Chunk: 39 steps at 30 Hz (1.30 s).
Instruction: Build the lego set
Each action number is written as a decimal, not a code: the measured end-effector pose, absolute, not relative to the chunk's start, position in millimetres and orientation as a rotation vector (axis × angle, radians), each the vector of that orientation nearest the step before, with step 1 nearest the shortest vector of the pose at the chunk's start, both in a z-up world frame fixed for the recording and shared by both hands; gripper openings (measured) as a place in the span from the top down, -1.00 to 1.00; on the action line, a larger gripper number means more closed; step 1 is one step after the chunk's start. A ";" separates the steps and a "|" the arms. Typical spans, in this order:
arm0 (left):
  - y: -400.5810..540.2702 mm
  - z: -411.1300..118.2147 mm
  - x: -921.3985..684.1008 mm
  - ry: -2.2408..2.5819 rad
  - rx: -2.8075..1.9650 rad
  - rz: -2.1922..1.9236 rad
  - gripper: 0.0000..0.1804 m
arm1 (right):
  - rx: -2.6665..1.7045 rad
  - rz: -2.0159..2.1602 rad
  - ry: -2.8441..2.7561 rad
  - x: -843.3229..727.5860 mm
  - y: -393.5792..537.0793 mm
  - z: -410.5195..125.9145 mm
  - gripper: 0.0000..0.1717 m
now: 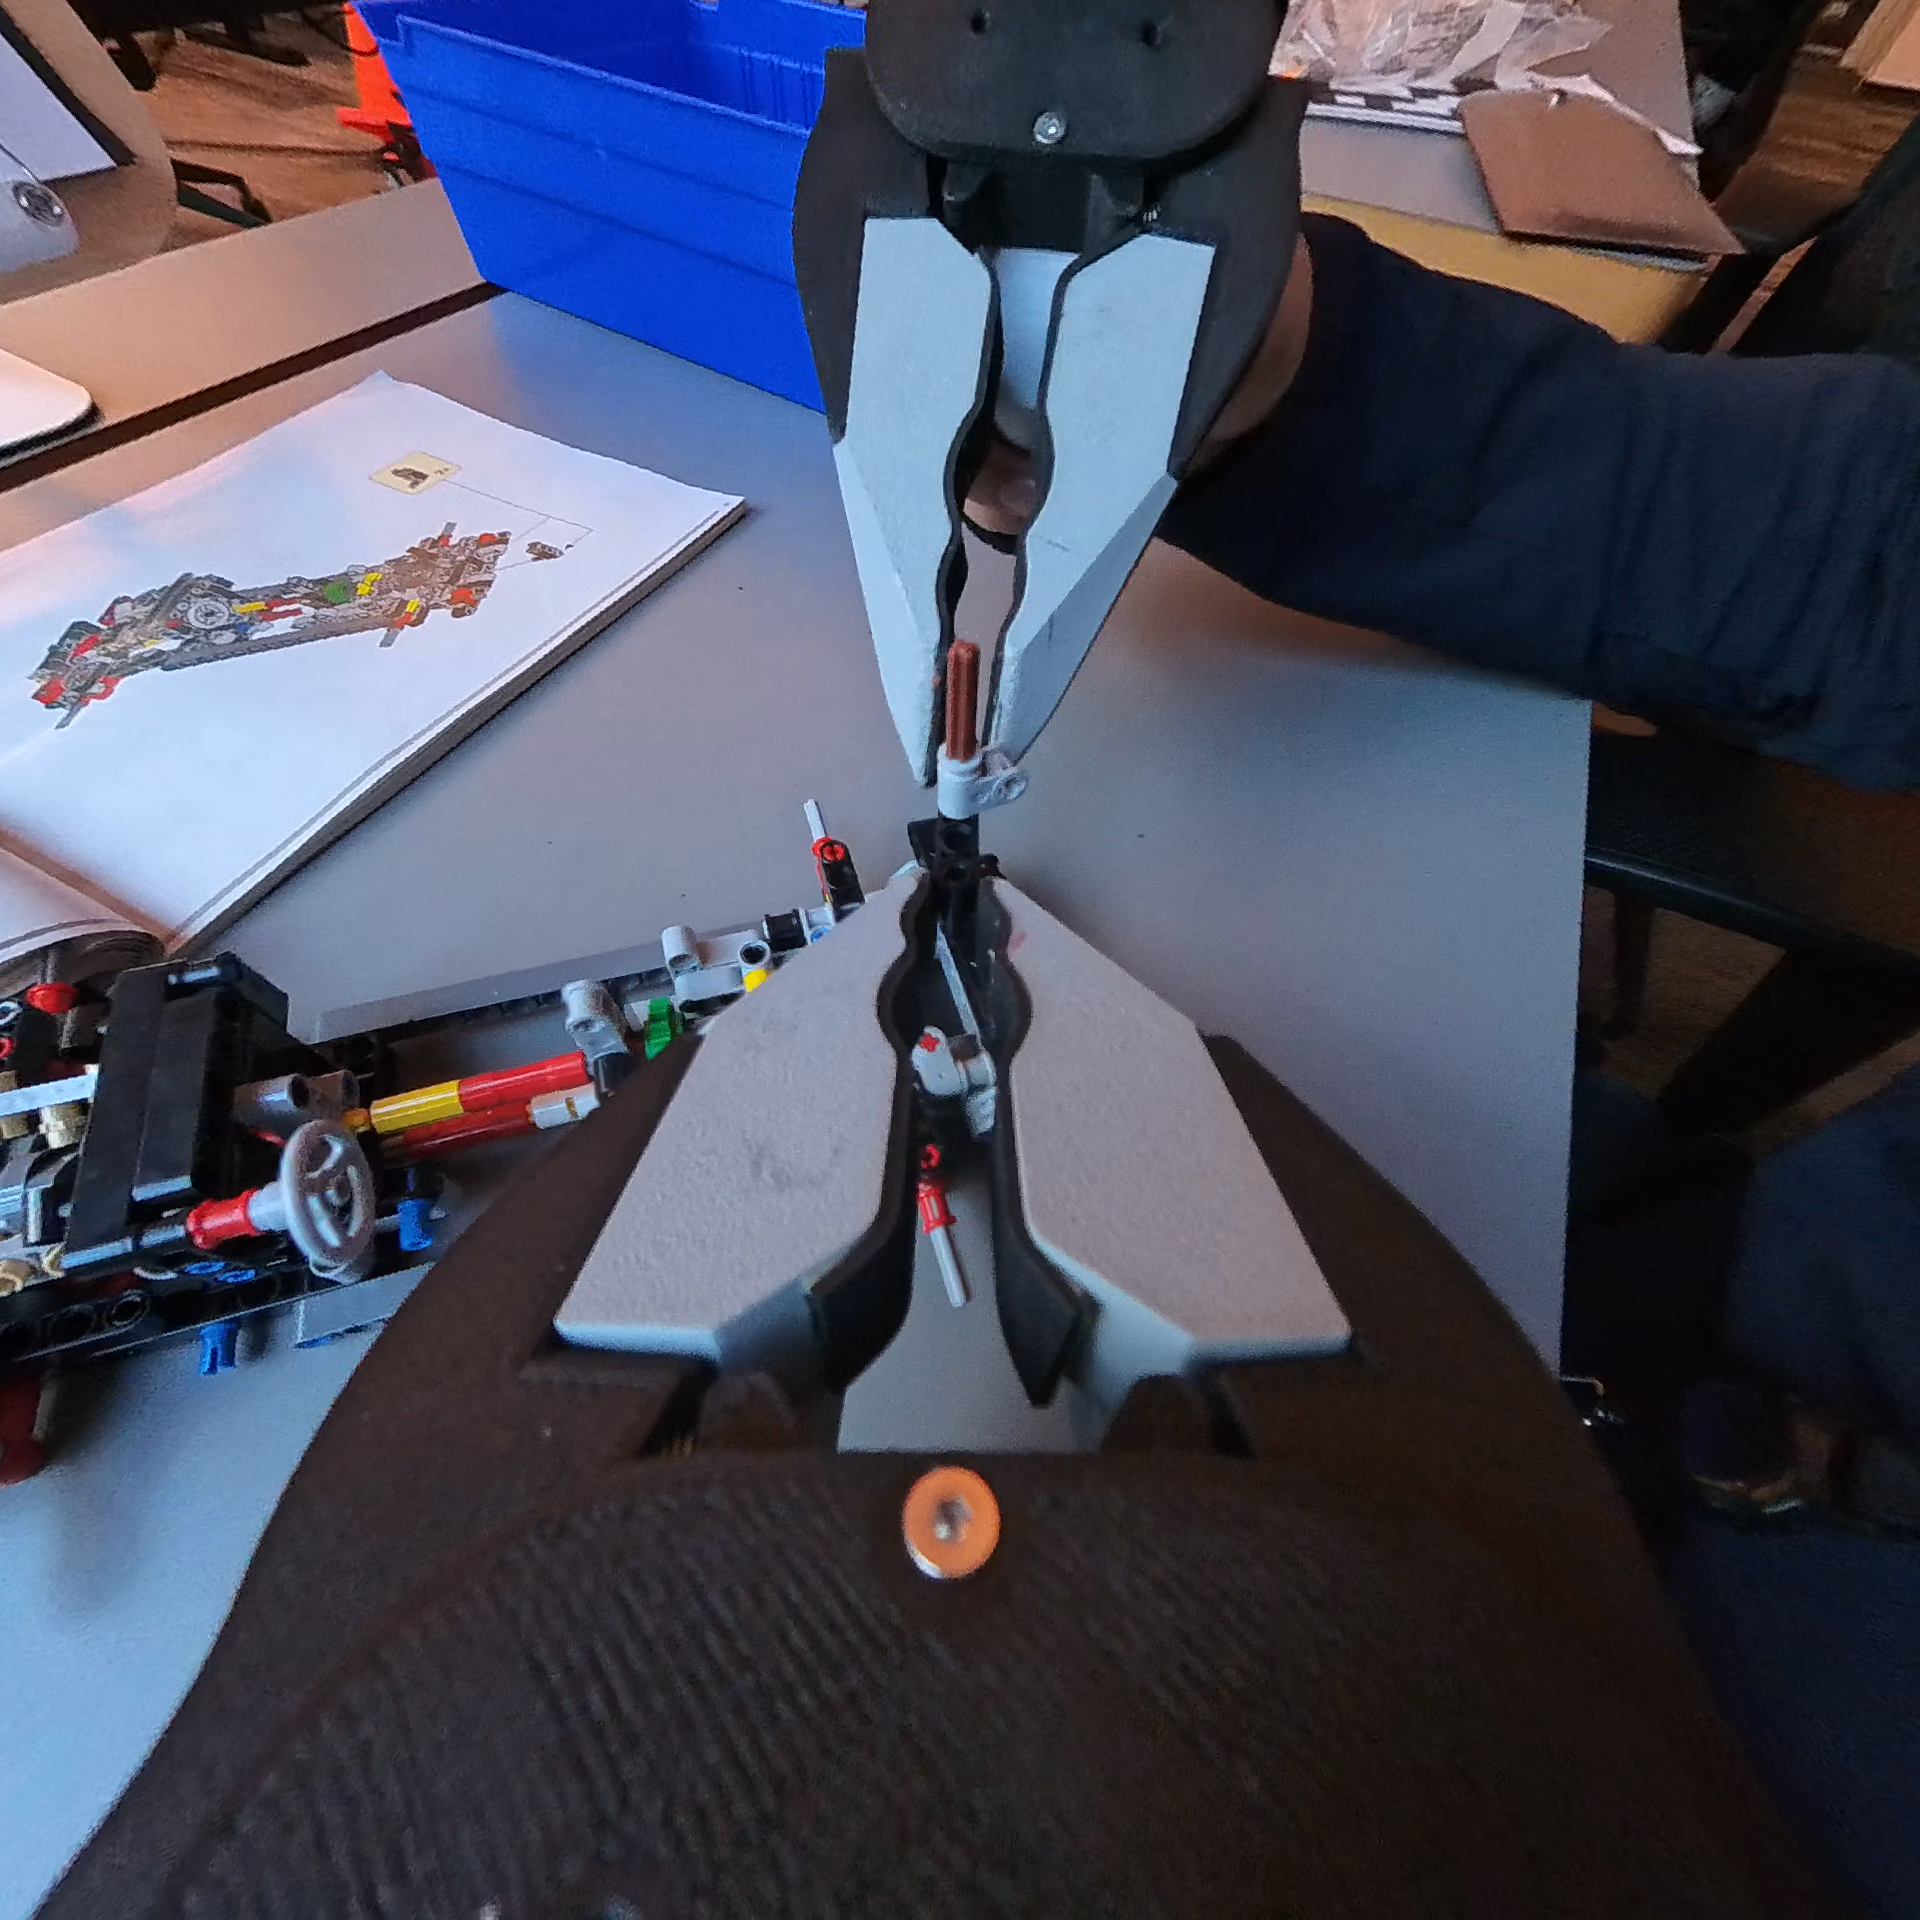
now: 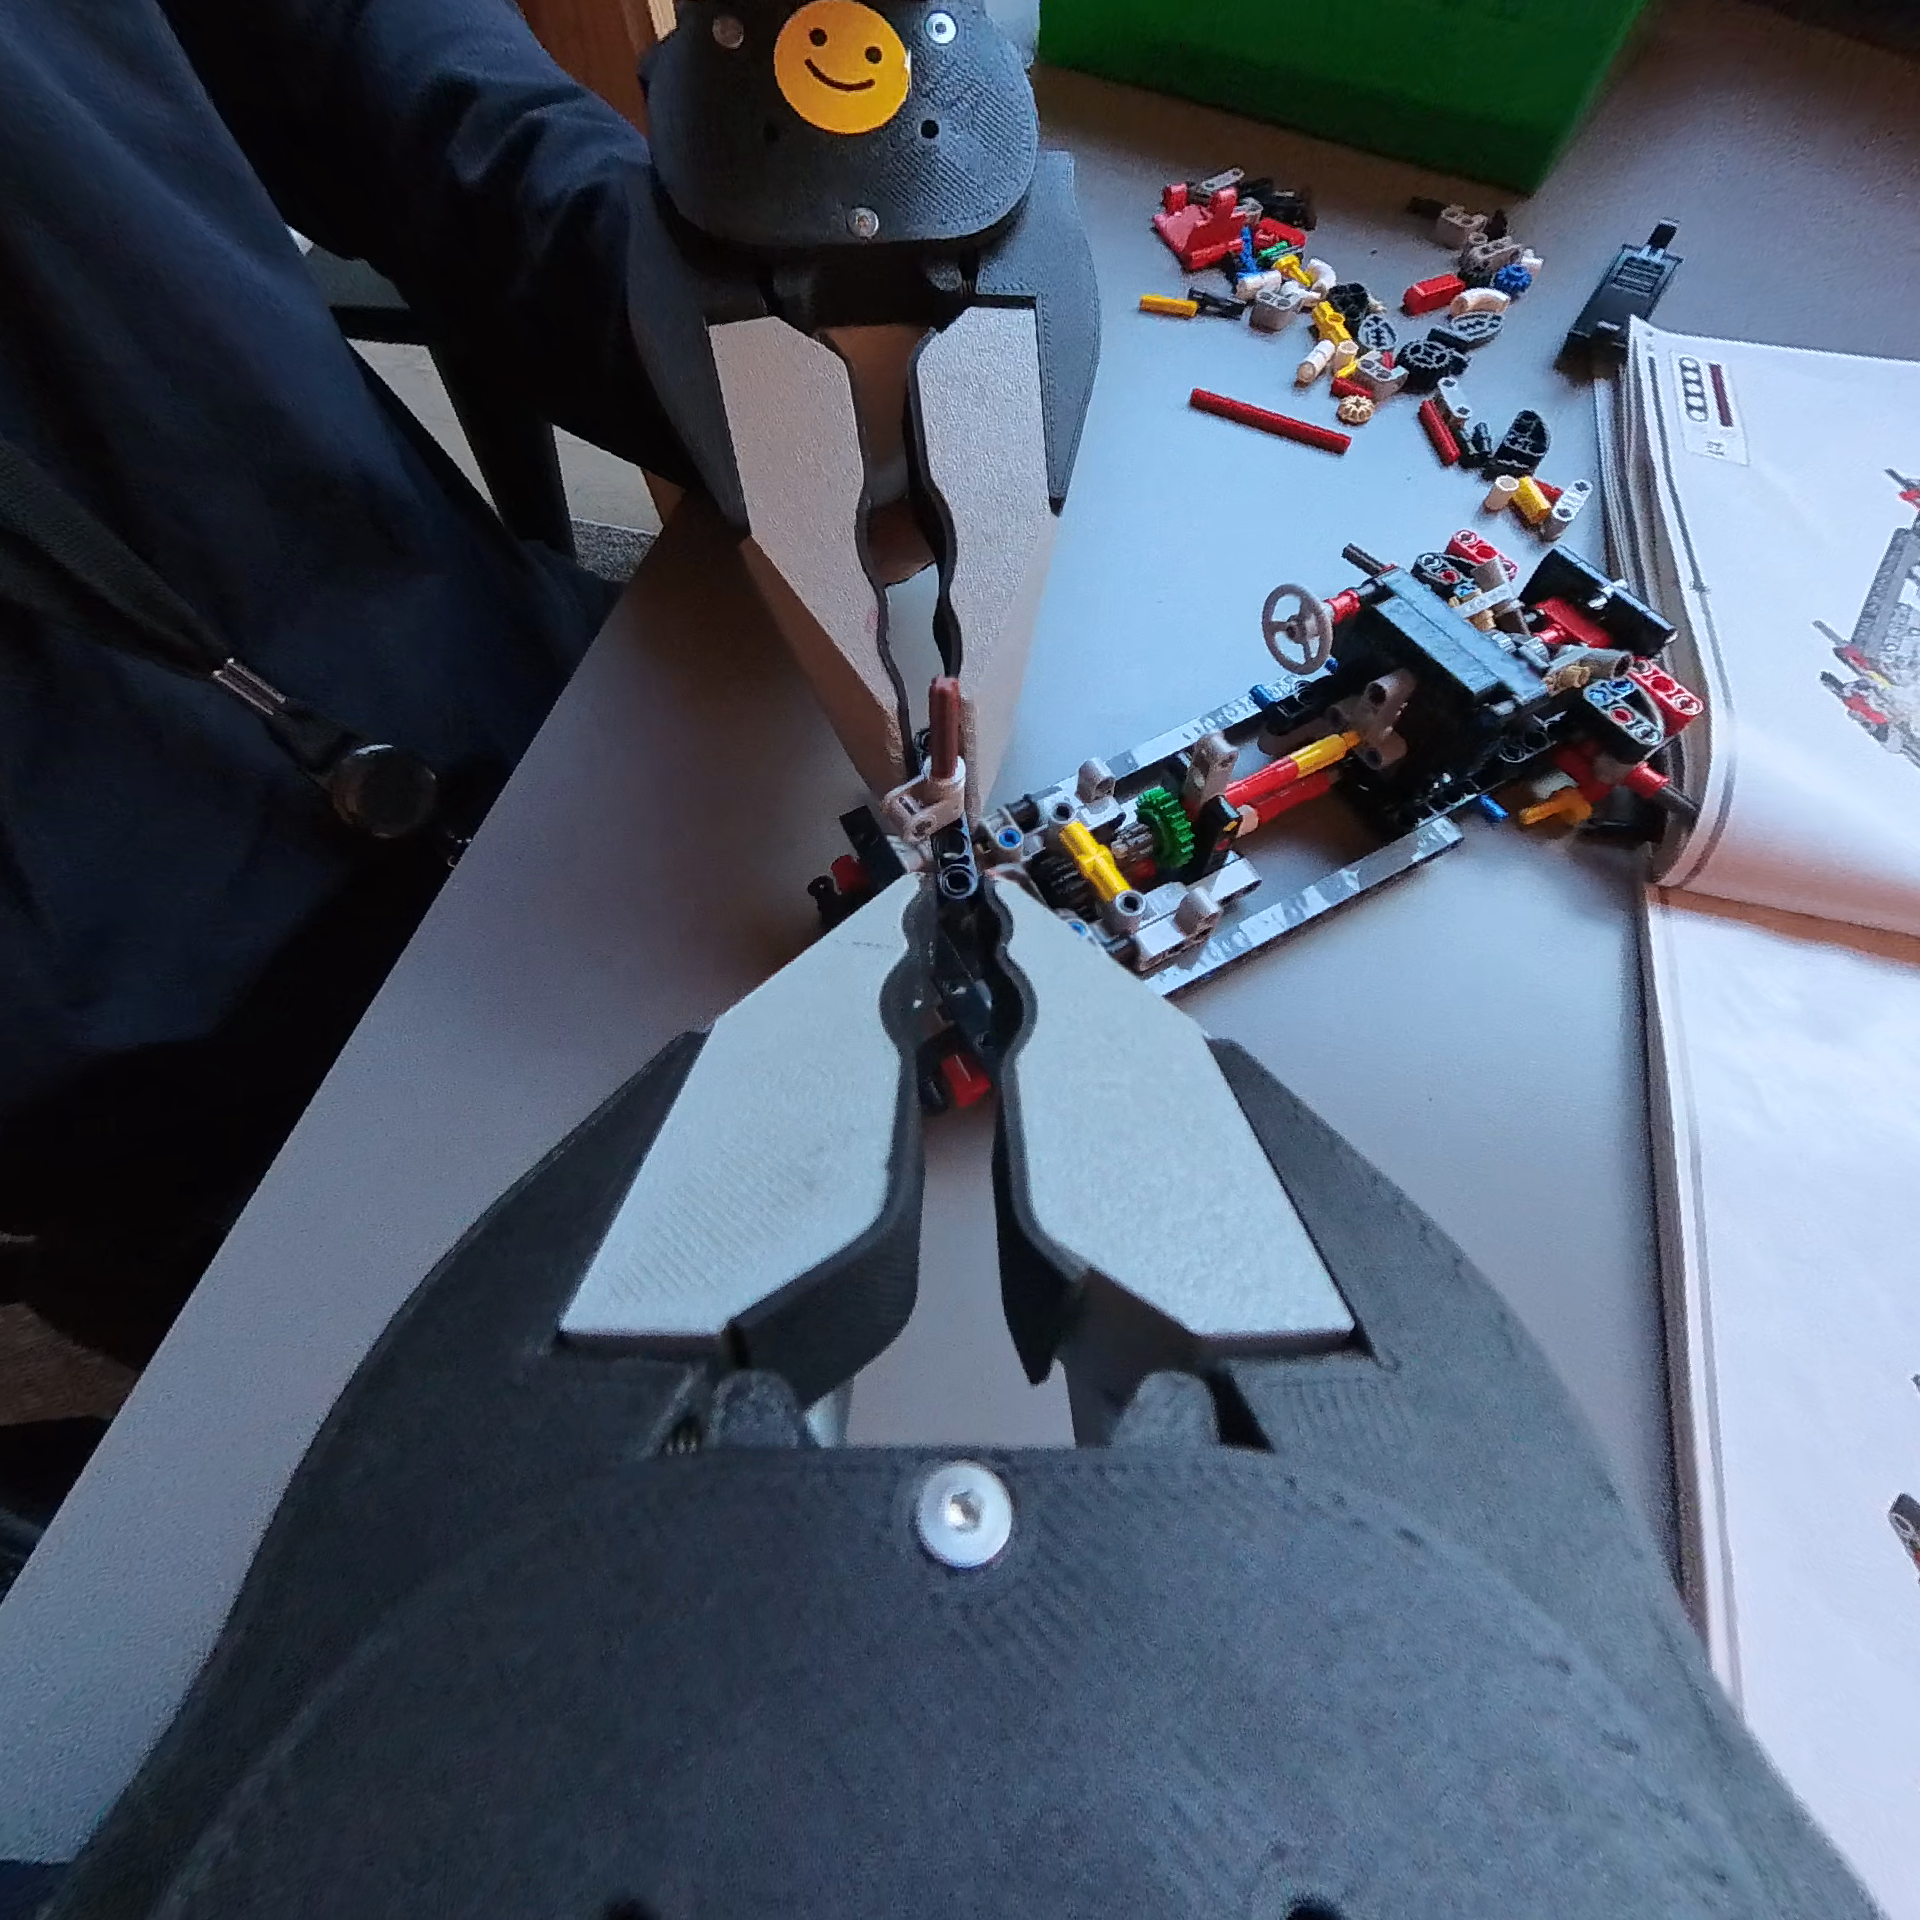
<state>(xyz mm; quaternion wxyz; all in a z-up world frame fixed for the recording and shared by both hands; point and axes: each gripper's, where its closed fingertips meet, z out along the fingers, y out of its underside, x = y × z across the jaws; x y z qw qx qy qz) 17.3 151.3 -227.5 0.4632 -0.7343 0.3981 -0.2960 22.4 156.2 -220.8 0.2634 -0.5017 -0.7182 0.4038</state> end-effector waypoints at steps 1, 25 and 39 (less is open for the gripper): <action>150.7 -229.2 18.1 0.980 -1.812 -0.724 0.94 | -1.357 1.090 -1.941 23.2 155.9 -221.8 0.95; 113.4 -267.4 -12.2 1.274 -1.900 -0.518 0.90 | -1.357 1.265 -1.937 28.7 139.3 -252.6 0.95; 111.6 -244.6 -30.7 1.222 -1.868 -0.564 0.83 | -1.353 1.336 -2.026 -14.9 127.7 -247.0 0.95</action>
